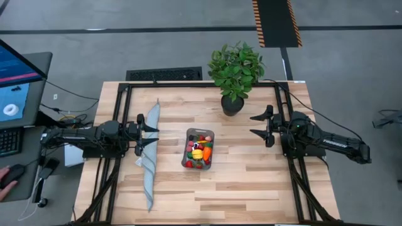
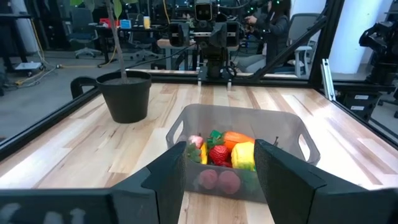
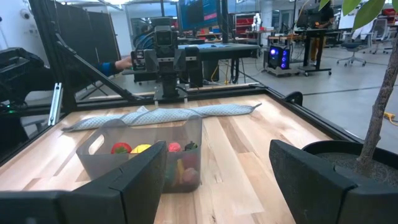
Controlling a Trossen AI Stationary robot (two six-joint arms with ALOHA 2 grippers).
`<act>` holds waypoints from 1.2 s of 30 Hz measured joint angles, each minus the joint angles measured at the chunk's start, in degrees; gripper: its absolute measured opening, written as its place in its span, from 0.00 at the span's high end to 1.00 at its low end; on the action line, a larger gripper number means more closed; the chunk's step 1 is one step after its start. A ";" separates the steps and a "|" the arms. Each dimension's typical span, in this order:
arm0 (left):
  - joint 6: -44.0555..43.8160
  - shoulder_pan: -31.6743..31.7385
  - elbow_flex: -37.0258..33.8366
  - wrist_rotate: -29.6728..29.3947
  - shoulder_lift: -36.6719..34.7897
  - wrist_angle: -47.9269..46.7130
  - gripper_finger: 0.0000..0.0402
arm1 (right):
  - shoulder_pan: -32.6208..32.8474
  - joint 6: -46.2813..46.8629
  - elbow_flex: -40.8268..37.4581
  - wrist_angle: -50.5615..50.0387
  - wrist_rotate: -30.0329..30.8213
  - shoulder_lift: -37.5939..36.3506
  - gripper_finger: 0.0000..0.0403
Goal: Pick and placing Produce into tupperware
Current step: Return to Home Position
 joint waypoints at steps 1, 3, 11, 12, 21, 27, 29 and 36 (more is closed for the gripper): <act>-0.03 0.00 0.00 0.00 -0.02 0.01 0.56 | 0.00 0.00 0.00 0.00 0.00 0.00 0.24; -0.58 0.02 0.00 0.00 -0.02 0.00 0.56 | 0.00 0.00 0.00 0.00 0.00 0.00 0.24; -0.76 0.02 0.00 0.00 0.00 0.00 0.56 | 0.00 0.00 0.00 0.00 0.00 0.00 0.24; -0.77 0.00 0.00 0.00 0.00 0.00 0.56 | 0.00 0.00 0.00 0.00 0.00 0.00 0.24; -0.46 0.00 0.00 0.00 0.00 0.00 0.56 | 0.01 0.00 0.00 0.00 0.00 0.00 0.24; -0.59 0.00 0.00 0.00 -0.02 0.02 0.56 | 0.00 0.00 0.00 0.00 0.00 0.00 0.24; -0.31 0.00 0.00 0.00 -0.02 0.02 0.56 | 0.00 0.00 0.00 0.00 0.00 0.00 0.24; -0.72 0.00 0.00 0.00 -0.02 0.02 0.56 | 0.00 0.00 0.00 0.00 0.00 0.00 0.24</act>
